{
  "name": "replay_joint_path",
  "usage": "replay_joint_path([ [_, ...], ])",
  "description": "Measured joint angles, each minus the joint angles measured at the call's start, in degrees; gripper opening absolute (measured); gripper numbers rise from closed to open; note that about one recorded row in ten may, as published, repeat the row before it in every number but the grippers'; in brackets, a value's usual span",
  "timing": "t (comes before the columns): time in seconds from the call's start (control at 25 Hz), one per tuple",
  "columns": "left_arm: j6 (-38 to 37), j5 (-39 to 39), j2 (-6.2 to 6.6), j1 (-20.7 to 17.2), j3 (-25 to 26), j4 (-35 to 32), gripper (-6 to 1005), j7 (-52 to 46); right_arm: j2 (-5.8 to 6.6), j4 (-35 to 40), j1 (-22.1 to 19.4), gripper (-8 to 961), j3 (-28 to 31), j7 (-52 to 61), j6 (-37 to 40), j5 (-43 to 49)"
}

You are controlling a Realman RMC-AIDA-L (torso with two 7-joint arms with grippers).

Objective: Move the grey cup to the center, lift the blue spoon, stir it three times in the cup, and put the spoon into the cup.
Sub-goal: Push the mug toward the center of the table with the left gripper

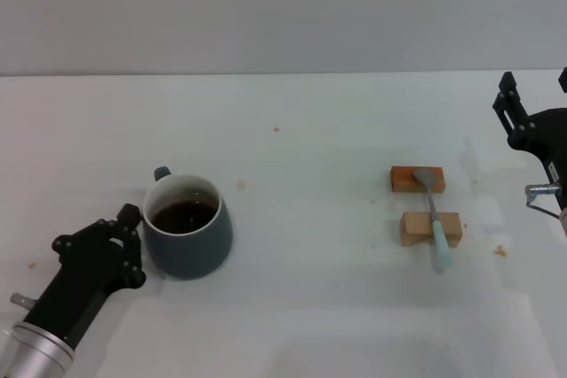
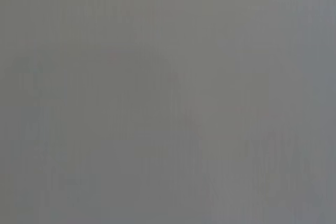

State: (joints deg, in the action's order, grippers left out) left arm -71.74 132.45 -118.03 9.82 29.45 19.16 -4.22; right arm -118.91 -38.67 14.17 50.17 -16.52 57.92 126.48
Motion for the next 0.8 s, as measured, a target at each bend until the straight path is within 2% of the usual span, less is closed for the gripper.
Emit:
replay_joint_path([
  [0.2,0.0,0.0,0.0,0.1,-0.8,0.1,2,0.0,0.07,0.0,0.2,737,0.1,0.0,0.0,0.0],
  [0.48,3.0,-0.4,0.0,1.6,4.4,-0.4,2,-1.8,0.09,0.0,0.4,736,0.1,0.0,0.0,0.0],
  [0.8,6.7,-0.4,-0.05,4.3,6.1,-1.6,2,-2.4,0.09,0.0,0.3,736,0.1,0.0,0.0,0.0],
])
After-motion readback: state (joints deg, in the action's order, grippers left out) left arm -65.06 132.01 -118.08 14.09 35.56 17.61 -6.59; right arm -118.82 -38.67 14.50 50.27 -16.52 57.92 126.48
